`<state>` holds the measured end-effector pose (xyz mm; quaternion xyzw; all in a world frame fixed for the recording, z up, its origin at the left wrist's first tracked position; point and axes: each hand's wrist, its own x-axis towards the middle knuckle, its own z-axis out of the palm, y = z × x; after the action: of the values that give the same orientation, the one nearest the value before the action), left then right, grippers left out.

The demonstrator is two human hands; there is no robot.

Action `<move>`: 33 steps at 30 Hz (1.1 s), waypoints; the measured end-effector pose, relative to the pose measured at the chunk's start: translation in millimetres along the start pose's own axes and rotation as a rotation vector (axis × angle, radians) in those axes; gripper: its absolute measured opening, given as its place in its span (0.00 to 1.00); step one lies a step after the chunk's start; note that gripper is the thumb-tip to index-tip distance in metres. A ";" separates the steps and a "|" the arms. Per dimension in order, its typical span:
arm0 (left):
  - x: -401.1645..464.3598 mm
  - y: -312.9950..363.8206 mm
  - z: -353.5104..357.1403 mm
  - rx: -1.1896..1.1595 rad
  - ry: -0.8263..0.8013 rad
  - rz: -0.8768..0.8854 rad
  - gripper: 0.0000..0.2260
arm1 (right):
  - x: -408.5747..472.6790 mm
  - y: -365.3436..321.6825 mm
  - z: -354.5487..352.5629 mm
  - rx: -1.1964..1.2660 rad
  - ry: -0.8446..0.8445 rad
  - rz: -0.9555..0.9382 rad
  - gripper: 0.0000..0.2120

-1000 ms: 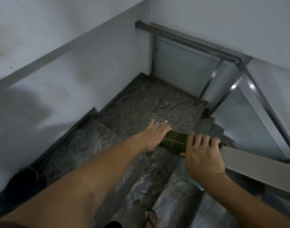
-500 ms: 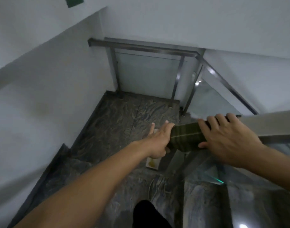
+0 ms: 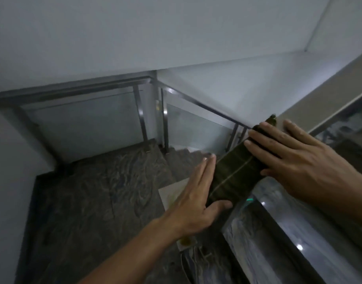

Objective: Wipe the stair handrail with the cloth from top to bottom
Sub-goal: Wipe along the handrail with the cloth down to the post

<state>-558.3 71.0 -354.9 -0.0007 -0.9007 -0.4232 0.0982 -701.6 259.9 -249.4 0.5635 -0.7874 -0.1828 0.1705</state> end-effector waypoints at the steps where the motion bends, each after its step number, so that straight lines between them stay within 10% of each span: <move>1: 1.3 -1.7 0.8 -0.009 -0.006 0.011 0.41 | -1.2 -2.7 -1.4 0.007 -0.007 0.026 0.27; 33: 43.4 -100.7 -12.5 -0.426 -0.522 0.597 0.36 | 29.6 -196.9 -13.4 0.135 -0.031 0.877 0.30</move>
<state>-607.2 -6.7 -416.1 -0.3877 -0.7485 -0.5377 -0.0168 -541.8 171.7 -330.4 0.1833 -0.9646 -0.0501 0.1828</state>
